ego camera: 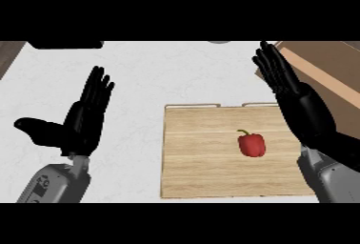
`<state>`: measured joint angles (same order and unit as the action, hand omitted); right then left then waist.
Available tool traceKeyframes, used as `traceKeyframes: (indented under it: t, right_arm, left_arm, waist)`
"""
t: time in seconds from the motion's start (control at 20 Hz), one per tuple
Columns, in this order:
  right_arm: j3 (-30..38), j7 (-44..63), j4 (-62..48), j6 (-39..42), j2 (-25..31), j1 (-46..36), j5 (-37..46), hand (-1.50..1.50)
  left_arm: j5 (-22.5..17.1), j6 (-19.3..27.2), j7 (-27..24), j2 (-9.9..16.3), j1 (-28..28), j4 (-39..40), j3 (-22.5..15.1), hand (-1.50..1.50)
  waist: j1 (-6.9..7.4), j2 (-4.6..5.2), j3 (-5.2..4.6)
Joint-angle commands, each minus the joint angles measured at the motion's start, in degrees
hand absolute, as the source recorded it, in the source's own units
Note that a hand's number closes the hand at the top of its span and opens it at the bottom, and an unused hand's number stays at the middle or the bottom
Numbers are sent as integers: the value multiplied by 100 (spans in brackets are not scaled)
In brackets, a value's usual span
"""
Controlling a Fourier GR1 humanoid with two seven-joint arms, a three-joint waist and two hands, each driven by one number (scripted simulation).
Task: Pick the bell pepper from the tray and place it in the cardboard box
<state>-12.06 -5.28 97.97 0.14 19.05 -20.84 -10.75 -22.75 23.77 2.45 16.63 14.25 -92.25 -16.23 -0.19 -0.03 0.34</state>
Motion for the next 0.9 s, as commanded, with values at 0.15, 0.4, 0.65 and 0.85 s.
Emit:
traceKeyframes:
  t: [0.15, 0.4, 0.65, 0.85]
  right_arm:
    - [240, 988, 326, 24, 577, 286, 328, -150]
    - [1129, -28, 756, -1446, 825, 810, 1665, -150]
    - [471, -1194, 1943, -1070, 926, 2208, 2169, -150]
    - [91, 456, 2726, -559, 1714, 2082, 3063, -150]
  left_arm:
    - [-200, -644, 318, 933, -628, 32, 657, 0]
    - [-427, -851, 464, 1187, -1119, 192, 837, 0]
    - [-799, -1423, 570, 1436, -1197, 185, 1206, 0]
    - [-631, -1263, 545, 1304, -1175, 139, 1134, 0]
  waist:
    - [42, -12, -39]
    - [-162, -59, -21]
    - [-112, -29, -32]
    - [-86, -38, -53]
